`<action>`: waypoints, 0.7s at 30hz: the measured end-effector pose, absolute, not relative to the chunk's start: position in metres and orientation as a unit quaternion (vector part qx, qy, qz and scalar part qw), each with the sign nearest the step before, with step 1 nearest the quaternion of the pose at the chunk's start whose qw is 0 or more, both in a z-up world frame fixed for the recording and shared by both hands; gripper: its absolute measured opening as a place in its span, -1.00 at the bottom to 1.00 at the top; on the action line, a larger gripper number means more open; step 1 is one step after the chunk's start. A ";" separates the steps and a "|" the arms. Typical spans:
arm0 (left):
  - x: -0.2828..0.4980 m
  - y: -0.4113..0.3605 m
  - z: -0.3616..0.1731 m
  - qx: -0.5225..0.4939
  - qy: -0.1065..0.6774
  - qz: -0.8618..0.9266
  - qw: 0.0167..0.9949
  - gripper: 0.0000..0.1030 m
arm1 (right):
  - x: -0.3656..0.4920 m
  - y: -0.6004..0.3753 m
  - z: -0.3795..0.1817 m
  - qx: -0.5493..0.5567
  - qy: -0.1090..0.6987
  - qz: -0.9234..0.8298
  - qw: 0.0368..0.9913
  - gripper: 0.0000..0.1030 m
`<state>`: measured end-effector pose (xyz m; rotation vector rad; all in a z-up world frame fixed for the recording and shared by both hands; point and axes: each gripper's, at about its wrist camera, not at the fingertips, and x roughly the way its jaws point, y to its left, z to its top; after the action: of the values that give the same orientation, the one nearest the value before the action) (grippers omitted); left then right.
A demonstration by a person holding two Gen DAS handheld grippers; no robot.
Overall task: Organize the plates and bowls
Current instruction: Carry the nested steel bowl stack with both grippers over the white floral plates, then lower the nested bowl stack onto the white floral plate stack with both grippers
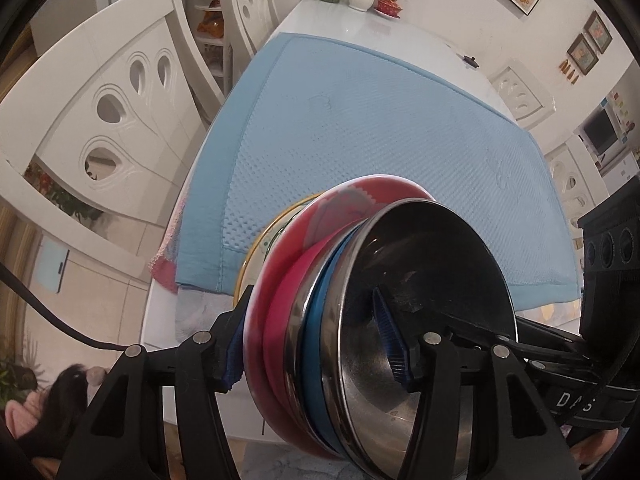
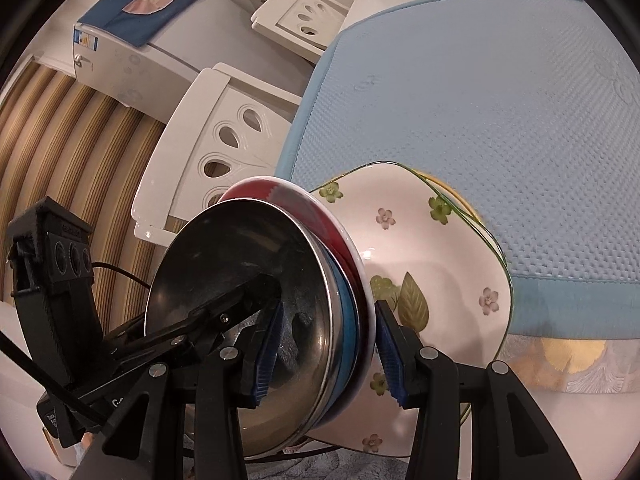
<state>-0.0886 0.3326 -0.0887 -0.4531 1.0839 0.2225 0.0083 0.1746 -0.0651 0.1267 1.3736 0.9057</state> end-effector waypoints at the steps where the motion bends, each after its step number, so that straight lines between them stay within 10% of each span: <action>1: -0.089 0.333 -0.089 -0.214 0.510 0.104 0.827 0.03 | 0.007 0.172 -0.065 0.056 0.611 0.403 0.679 -0.12; 21: -0.094 0.334 -0.100 -0.262 0.521 0.064 0.809 0.03 | 0.008 0.154 -0.064 0.087 0.614 0.376 0.689 -0.04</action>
<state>-0.0935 0.3340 -0.0996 -0.5608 1.1145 0.1360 0.0076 0.1542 -0.0639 0.1947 1.3727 0.8418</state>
